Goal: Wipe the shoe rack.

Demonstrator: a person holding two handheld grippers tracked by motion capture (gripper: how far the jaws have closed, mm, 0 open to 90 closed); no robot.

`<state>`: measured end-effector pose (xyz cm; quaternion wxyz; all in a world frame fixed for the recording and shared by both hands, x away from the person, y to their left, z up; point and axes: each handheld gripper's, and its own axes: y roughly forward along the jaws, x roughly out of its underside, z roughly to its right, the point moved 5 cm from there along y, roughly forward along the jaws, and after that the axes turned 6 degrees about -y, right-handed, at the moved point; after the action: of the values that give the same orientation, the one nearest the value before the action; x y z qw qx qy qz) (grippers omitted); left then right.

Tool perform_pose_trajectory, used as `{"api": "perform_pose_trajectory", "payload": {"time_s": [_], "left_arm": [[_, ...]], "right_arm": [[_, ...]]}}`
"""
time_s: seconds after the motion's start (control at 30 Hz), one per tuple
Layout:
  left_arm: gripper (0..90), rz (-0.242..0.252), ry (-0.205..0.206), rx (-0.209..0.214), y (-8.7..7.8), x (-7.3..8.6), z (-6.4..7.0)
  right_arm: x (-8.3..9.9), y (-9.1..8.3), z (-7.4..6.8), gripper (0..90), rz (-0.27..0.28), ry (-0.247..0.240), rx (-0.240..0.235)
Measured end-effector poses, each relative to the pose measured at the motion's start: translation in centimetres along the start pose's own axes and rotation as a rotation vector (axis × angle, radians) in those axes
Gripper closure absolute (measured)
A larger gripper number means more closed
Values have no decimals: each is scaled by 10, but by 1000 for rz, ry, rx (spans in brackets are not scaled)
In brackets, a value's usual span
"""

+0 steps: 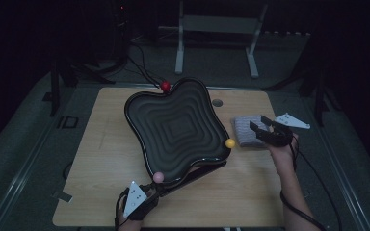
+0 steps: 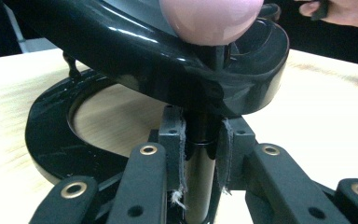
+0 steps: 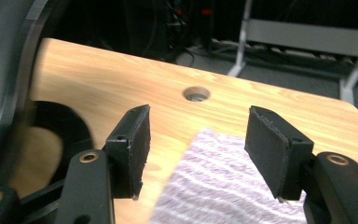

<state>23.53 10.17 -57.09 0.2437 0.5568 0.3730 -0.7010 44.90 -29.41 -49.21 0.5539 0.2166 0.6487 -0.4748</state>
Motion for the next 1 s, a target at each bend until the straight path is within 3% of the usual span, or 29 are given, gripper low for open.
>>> {"api": "perform_pose_trajectory", "payload": {"time_s": [0.17,0.5,0.6,0.7,0.93,1.0], "left_arm": [[749,3,0,3,0,0,0],[749,4,-1,6,0,0,0],[749,5,1,8,1,0,0],[749,4,1,11,1,0,0],[749,5,0,16,1,0,0],[749,5,2,15,1,0,0]], "right_arm": [[-2,21,16,361,-57,44,60],[20,74,31,310,-238,102,106],[29,86,39,201,-303,125,147],[34,94,43,181,-332,150,174],[56,112,36,111,-421,116,174],[58,114,35,111,-406,110,180]]}}
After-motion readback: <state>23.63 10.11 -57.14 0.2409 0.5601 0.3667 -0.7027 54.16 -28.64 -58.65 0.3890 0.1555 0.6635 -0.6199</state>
